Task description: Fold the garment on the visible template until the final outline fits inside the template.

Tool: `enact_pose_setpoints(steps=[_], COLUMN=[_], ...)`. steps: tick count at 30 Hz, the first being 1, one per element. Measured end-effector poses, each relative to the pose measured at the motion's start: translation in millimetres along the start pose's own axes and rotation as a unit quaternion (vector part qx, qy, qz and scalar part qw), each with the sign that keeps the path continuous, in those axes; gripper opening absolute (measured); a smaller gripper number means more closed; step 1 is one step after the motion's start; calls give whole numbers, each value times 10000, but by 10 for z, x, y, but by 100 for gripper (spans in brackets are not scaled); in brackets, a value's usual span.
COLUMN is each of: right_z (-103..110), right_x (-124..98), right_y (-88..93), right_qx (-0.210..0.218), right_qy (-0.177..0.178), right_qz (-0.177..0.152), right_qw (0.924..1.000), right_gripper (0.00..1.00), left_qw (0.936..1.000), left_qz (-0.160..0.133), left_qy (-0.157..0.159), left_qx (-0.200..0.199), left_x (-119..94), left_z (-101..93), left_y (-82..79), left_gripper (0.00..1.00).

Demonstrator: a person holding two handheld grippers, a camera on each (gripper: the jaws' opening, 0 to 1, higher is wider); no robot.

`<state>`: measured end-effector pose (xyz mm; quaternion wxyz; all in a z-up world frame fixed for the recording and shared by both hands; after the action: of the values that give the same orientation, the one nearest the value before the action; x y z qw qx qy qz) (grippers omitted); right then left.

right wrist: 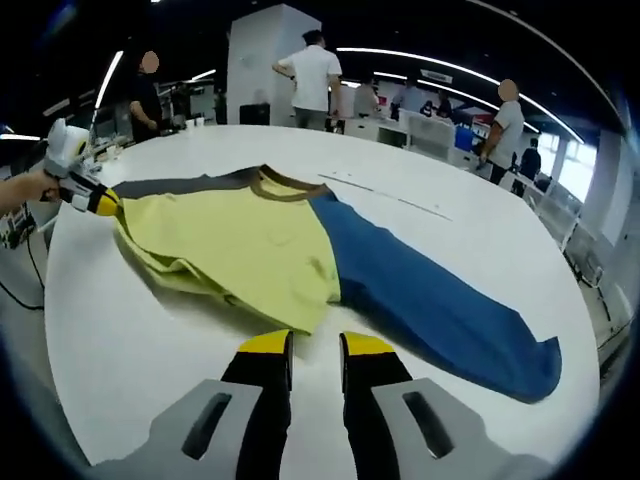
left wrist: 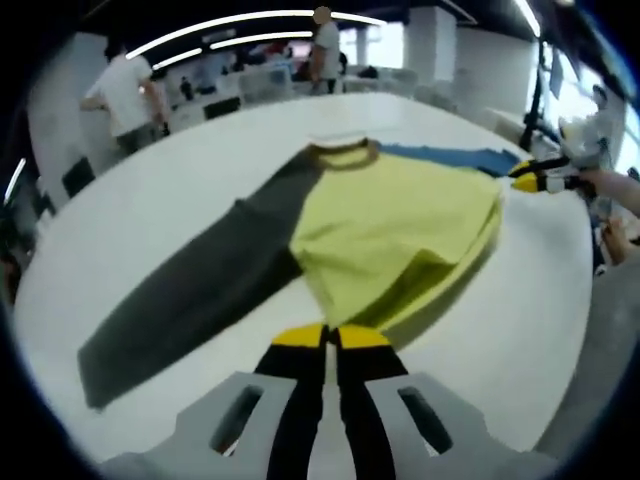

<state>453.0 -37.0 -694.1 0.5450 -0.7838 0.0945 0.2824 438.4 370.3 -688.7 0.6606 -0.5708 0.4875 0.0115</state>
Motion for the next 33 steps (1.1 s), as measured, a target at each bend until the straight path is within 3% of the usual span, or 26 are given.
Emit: enact_pose_setpoints(steps=[7,20,25,33], right_z=[1,0,5,25], right_x=[69,175,195,259], right_y=[48,46,-19,-49], right_qx=[-98,192,479,522], right_qy=[42,54,62,75], right_qz=[117,151,17,77], right_qw=[9999,9997,9988,9986], right_gripper=[19,15,13,7], left_qw=[10000,10000,10000,10000], left_qz=[-26,17,18,42], left_qy=[10,48,53,54], left_qx=[-22,7,6,18], left_x=[-7,-5,-8,-3], left_z=[12,18,21,15], left_y=[3,8,9,9], left_gripper=[0,0,0,0])
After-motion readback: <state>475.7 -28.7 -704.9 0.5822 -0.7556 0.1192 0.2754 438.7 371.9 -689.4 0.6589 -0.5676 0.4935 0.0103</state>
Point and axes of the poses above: the point that each gripper's makers call its tool centre point, and the gripper's own axes: x roughly forward along the fingers, z roughly to its left, y roughly out of its underside, the point moved 9 cm from there along -x, roughly backward along the fingers, and after that the axes turned 13 degrees about y, right-handed, at the moved point
